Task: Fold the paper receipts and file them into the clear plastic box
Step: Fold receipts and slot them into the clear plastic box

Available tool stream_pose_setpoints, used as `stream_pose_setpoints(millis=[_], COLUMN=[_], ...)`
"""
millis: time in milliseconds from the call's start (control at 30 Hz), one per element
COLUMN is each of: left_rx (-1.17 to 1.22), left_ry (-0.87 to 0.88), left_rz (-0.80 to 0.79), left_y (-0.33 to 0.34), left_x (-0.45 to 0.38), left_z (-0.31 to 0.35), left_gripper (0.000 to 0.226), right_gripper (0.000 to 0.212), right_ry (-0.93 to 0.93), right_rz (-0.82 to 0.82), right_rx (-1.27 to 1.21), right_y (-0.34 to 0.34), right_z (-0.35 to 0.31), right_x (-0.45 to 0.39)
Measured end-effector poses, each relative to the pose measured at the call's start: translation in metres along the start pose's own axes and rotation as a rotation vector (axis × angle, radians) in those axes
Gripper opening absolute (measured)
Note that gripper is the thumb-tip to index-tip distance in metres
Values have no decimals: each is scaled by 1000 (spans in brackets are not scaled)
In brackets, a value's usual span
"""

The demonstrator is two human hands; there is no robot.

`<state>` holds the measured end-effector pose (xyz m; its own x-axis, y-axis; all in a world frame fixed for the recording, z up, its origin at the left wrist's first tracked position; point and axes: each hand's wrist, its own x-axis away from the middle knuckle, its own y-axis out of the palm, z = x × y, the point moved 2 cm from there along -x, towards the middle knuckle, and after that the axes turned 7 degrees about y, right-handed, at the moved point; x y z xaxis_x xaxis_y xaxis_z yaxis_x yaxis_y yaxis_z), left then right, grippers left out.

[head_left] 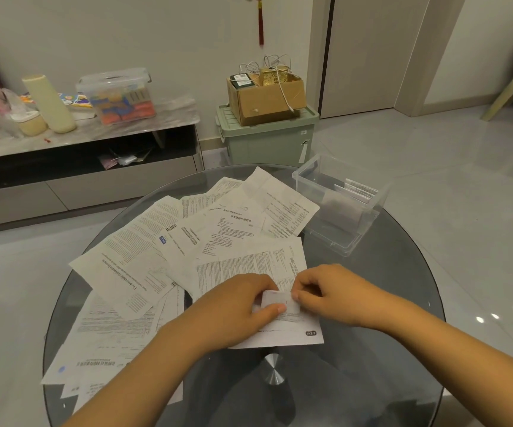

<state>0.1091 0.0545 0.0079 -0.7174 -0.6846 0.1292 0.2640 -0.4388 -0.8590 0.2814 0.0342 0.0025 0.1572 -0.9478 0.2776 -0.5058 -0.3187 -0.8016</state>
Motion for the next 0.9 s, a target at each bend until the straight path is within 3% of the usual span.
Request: stream_pose_setpoints(millis=[233, 367, 633, 900], left_rx=[-92, -134, -204, -113], left_ry=[8, 71, 103, 87], left_rz=[48, 52, 10, 168], left_y=[9, 6, 5, 3], left_x=[-5, -7, -7, -8], left_z=[-11, -9, -9, -5], left_gripper=[53, 35, 35, 23], right_gripper=[18, 11, 39, 25], right_ry=[52, -35, -133, -120], right_rz=[115, 143, 107, 254], right_rx=[74, 183, 383, 298], right_y=[6, 5, 5, -7], right_z=[0, -7, -10, -12], right_x=[-3, -4, 2, 0])
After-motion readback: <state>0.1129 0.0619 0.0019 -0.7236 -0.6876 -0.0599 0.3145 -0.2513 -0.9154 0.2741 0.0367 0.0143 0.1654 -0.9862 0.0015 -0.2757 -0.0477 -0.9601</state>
